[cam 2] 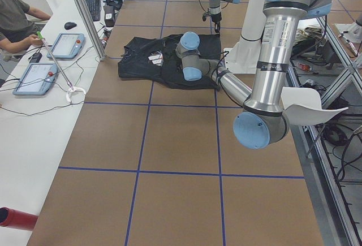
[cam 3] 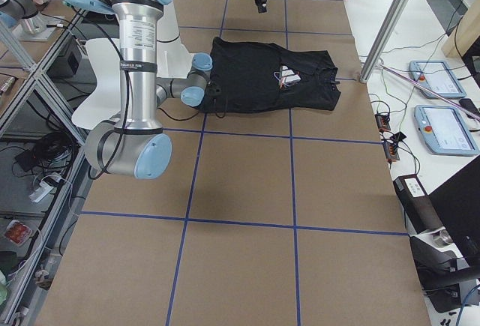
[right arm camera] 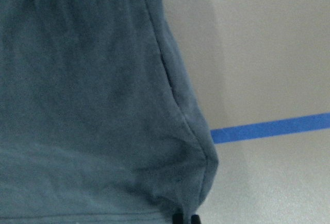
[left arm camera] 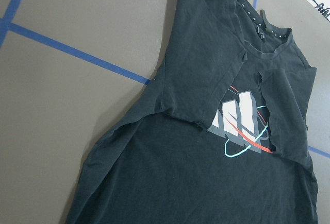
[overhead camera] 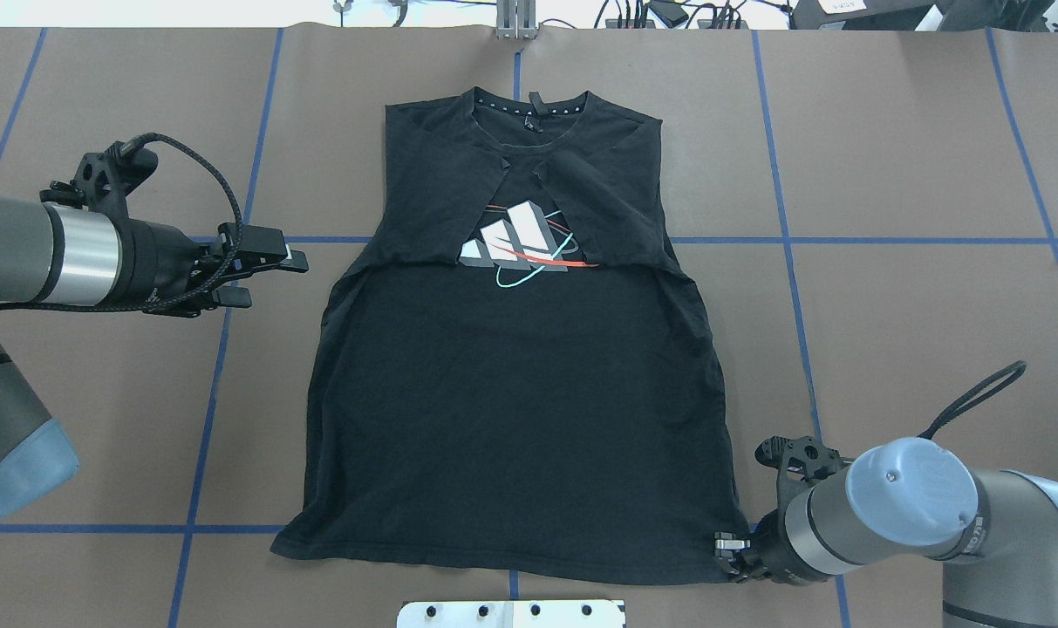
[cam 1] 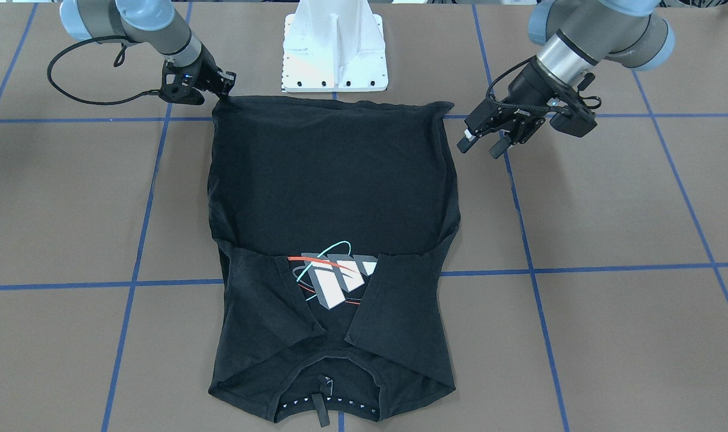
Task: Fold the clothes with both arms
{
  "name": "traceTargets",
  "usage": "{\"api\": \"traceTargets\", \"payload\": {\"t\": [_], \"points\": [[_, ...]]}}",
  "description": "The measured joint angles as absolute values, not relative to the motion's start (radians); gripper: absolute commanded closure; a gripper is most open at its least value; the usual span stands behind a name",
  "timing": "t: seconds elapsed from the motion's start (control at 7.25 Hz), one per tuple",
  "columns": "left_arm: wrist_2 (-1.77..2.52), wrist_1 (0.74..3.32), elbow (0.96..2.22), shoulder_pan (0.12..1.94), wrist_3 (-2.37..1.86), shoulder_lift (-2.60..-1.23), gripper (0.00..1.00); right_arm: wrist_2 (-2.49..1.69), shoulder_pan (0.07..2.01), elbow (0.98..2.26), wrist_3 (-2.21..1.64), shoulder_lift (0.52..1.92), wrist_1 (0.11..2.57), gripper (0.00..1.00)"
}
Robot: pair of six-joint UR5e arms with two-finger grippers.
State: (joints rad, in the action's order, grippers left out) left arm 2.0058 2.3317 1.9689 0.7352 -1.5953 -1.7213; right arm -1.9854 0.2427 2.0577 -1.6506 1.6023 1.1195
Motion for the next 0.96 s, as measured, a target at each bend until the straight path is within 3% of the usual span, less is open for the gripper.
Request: {"api": "traceTargets", "payload": {"t": [0.96], "points": [[1.864,2.326,1.979,0.435,-1.605,-1.592,0.01,-2.098,0.333,2.139,-1.652,1.547,1.109,1.0]]}}
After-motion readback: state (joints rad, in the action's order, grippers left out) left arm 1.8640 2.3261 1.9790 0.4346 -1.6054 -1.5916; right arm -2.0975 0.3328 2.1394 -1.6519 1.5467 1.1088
